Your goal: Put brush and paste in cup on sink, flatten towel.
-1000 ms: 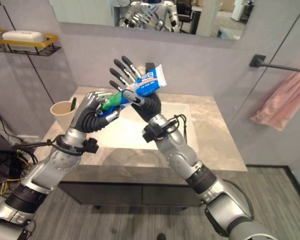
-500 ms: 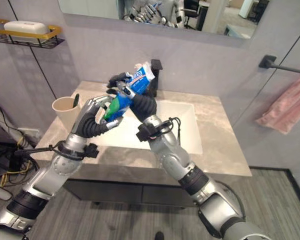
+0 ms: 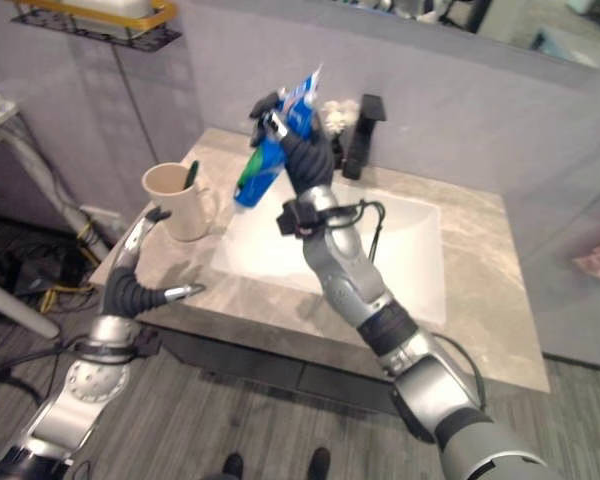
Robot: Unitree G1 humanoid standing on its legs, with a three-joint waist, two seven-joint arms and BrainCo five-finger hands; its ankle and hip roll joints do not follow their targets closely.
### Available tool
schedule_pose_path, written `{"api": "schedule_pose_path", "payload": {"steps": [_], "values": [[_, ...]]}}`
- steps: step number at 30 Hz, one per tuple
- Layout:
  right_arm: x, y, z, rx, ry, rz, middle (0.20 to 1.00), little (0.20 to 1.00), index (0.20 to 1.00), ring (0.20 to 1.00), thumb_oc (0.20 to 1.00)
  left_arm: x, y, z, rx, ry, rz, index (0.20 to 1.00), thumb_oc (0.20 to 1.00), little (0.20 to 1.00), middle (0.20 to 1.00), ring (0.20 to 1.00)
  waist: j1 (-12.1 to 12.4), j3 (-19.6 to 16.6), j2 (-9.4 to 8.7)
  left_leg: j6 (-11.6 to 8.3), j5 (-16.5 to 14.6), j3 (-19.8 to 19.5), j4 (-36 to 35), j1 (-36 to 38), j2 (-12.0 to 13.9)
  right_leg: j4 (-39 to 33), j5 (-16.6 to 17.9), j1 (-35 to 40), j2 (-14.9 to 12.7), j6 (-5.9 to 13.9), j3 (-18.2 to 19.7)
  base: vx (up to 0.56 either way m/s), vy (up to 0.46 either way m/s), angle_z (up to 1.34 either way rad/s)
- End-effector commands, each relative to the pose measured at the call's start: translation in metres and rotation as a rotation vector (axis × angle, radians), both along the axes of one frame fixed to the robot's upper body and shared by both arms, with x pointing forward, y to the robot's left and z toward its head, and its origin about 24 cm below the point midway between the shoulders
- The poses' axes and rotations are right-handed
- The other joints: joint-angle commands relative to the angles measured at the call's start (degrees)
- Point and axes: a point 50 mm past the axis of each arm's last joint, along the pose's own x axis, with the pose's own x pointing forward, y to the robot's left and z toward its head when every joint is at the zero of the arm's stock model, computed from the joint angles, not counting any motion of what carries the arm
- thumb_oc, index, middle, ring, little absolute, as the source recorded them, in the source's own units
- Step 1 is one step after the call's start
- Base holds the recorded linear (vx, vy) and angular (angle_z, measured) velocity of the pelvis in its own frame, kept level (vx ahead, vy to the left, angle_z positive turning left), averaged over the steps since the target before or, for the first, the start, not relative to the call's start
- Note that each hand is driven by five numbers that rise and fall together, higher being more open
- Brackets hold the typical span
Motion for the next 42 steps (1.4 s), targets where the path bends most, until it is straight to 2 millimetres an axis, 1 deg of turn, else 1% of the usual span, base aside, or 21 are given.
{"api": "schedule_pose_path", "payload": {"steps": [1,2,3,4,5,6,7,8,9,10,11,12,13,18,19,20,23,25,27,35,42], "values": [[-0.012,-0.023,0.085,0.074,-0.317,-0.102,0.2,0.2,0.2,0.2,0.2,-0.009,0.012,0.002,-0.074,0.017,-0.016,1.0,1.0,1.0,1.0,1.0,3.64,0.25,-2.94,1.22,1.36,-5.79,0.21,-2.47,-1.74,0.39,-2.05,5.65,-5.56,5.52,-0.44,0.0,-0.003,0.42],[-0.011,-0.035,0.098,0.054,-0.353,-0.163,0.2,0.2,0.2,0.2,0.2,-0.018,0.025,-0.012,-0.125,0.088,0.04,1.0,1.0,1.0,1.0,1.0,5.05,0.78,-3.31,1.29,1.71,-6.99,0.21,-3.31,-2.07,0.24,-2.03,5.74,-5.7,5.62,-1.38,0.02,0.001,0.36],[-0.01,-0.038,0.102,0.049,-0.36,-0.182,0.2,0.2,0.2,0.2,0.2,-0.02,0.03,-0.022,-0.153,0.132,0.068,1.0,1.0,1.0,1.0,1.0,5.59,0.91,-3.44,1.34,1.86,-7.53,0.21,-3.54,-2.26,0.21,-2.05,5.82,-5.79,5.67,-1.85,0.02,0.0,0.33],[-0.01,-0.038,0.102,0.049,-0.361,-0.182,0.2,0.2,0.2,0.2,0.2,-0.02,0.03,-0.022,-0.154,0.132,0.067,1.0,1.0,1.0,1.0,1.0,5.52,0.94,-3.41,1.34,1.88,-7.6,0.21,-3.56,-2.28,0.21,-2.06,5.84,-5.81,5.68,-1.93,0.03,0.002,0.41],[-0.01,-0.041,0.106,0.047,-0.371,-0.202,0.2,0.2,0.2,0.2,0.2,-0.022,0.034,-0.029,-0.166,0.162,0.091,1.0,1.0,1.0,1.0,1.0,5.91,1.09,-3.49,1.39,1.99,-7.98,0.21,-3.73,-2.41,0.21,-2.09,5.89,-5.83,5.69,-2.3,0.02,-0.004,0.4],[-0.01,-0.044,0.11,0.043,-0.381,-0.219,0.2,0.2,0.2,0.2,0.2,-0.024,0.04,-0.04,-0.169,0.214,0.128,1.0,1.0,1.0,1.0,1.0,6.4,1.16,-3.64,1.43,2.06,-8.32,0.21,-3.89,-2.53,0.17,-2.12,5.97,-5.84,5.68,-2.65,0.03,-0.003,0.31],[-0.01,-0.045,0.115,0.033,-0.393,-0.232,0.2,0.2,0.2,0.2,0.2,-0.025,0.044,-0.05,-0.152,0.258,0.146,1.0,1.0,1.0,1.0,1.0,6.8,1.3,-3.7,1.45,2.15,-8.69,0.21,-4.13,-2.59,0.17,-2.28,6.13,-5.9,5.73,-3.08,0.02,-0.007,0.13],[-0.009,-0.047,0.117,0.029,-0.399,-0.243,0.2,0.2,0.2,0.2,0.2,-0.026,0.046,-0.053,-0.134,0.28,0.151,1.0,1.0,1.0,1.0,1.0,7.1,1.39,-3.73,1.51,2.19,-9.05,0.21,-4.27,-2.66,0.15,-2.37,6.18,-5.91,5.77,-3.36,0.03,0.001,0.14],[-0.009,-0.045,0.123,0.009,-0.41,-0.255,0.2,0.2,0.2,0.2,0.2,-0.031,0.052,-0.07,-0.18,0.357,0.201,1.0,1.0,1.0,1.0,1.0,7.7,1.46,-3.91,1.55,2.3,-9.55,0.21,-4.54,-2.8,0.1,-2.42,6.27,-5.99,5.81,-3.87,0.02,0.0,0.28],[-0.009,-0.045,0.123,0.008,-0.411,-0.255,0.2,0.2,0.2,0.2,0.2,-0.03,0.052,-0.071,-0.182,0.357,0.2,1.0,1.0,1.0,1.0,1.0,7.63,1.5,-3.85,1.55,2.32,-9.63,0.21,-4.57,-2.81,0.1,-2.43,6.28,-5.99,5.81,-3.96,0.02,0.008,0.25],[-0.009,-0.043,0.124,-0.005,-0.412,-0.256,0.2,0.2,0.2,0.2,0.2,-0.034,0.055,-0.081,-0.203,0.397,0.233,1.0,1.0,1.0,1.0,1.0,7.89,1.51,-3.94,1.55,2.37,-9.81,0.21,-4.7,-2.91,0.1,-2.43,6.25,-6.02,5.83,-4.15,0.01,0.003,0.18],[-0.009,-0.043,0.124,-0.006,-0.413,-0.256,0.2,0.2,0.2,0.2,0.2,-0.033,0.055,-0.081,-0.204,0.397,0.233,1.0,1.0,1.0,1.0,1.0,7.86,1.52,-3.9,1.55,2.38,-9.85,0.21,-4.74,-2.92,0.1,-2.44,6.24,-6.02,5.83,-4.19,0.01,0.015,0.15],[-0.009,-0.04,0.129,-0.096,-0.453,-0.313,0.2,0.2,0.2,0.2,0.2,-0.041,0.062,-0.105,-0.2,0.505,0.282,1.0,1.0,1.0,1.0,1.0,8.29,1.85,-4.05,1.66,2.5,-10.22,0.21,-5.29,-3.05,0.09,-2.52,5.97,-6.04,5.89,-4.52,0.0,0.014,0.15],[-0.001,-0.035,0.124,-0.104,-0.411,-0.324,0.2,0.2,0.2,0.2,0.2,-0.051,0.062,-0.134,-0.308,0.632,0.329,1.0,1.0,1.0,1.0,1.0,8.96,2.65,-4.37,1.89,2.75,-10.6,0.21,-6.2,-3.15,0.1,-2.14,5.31,-6.05,5.97,-4.53,0.0,0.005,0.05],[-0.001,-0.033,0.123,-0.109,-0.413,-0.317,0.2,0.2,0.2,0.2,0.2,-0.052,0.062,-0.137,-0.328,0.642,0.334,1.0,1.0,1.0,1.0,1.0,9.04,2.85,-4.49,1.91,2.76,-10.59,0.21,-6.35,-3.17,0.1,-2.11,5.16,-6.01,5.96,-4.44,0.0,0.0,0.0],[-0.004,-0.029,0.123,-0.113,-0.425,-0.315,0.2,0.2,0.2,0.2,0.2,-0.055,0.063,-0.145,-0.313,0.683,0.352,1.0,1.0,1.0,1.0,1.0,9.11,3.37,-4.77,1.93,2.84,-10.65,0.21,-6.74,-3.13,0.11,-2.0,4.8,-5.91,5.96,-4.35,0.0,0.0,0.0],[-0.002,-0.026,0.121,-0.116,-0.416,-0.31,0.2,0.2,0.2,0.2,0.2,-0.055,0.061,-0.148,-0.302,0.706,0.345,1.0,1.0,1.0,1.0,1.0,9.22,3.83,-5.01,1.98,2.91,-10.77,0.21,-7.17,-3.1,0.13,-1.92,4.36,-5.84,5.97,-4.39,0.0,0.0,0.0],[0.001,-0.02,0.117,-0.121,-0.391,-0.3,0.2,0.2,0.2,0.2,0.2,-0.055,0.06,-0.153,-0.301,0.724,0.351,1.0,1.0,1.0,1.0,1.0,9.38,4.41,-5.51,2.14,2.92,-10.83,0.21,-7.8,-3.04,0.24,-1.61,3.54,-5.81,6.0,-3.92,0.0,0.0,0.0],[0.002,-0.021,0.117,-0.102,-0.379,-0.294,0.2,0.2,0.2,0.2,0.2,-0.053,0.059,-0.154,-0.299,0.724,0.355,1.0,1.0,1.0,1.0,1.0,9.51,4.99,-5.98,2.27,2.85,-10.82,0.21,-8.02,-3.12,0.34,-1.53,3.37,-5.82,6.03,-3.88,0.0,0.0,0.0],[0.005,-0.025,0.114,-0.072,-0.355,-0.298,0.2,0.2,0.2,0.2,0.2,-0.045,0.054,-0.153,-0.324,0.702,0.351,1.0,1.0,1.0,1.0,1.0,9.68,5.8,-6.61,2.48,2.75,-11.09,0.42,-8.66,-3.55,0.43,-1.16,3.18,-6.17,6.18,-4.2,0.0,0.0,0.0],[0.004,-0.017,0.11,-0.109,-0.36,-0.278,0.2,0.2,0.2,0.2,0.2,-0.041,0.054,-0.154,-0.321,0.694,0.363,1.0,1.0,1.0,1.0,1.0,9.95,6.11,-7.71,2.45,2.7,-11.38,0.45,-9.01,-3.73,0.37,-0.94,3.15,-6.14,6.28,-4.49,0.0,0.0,0.0]]}}
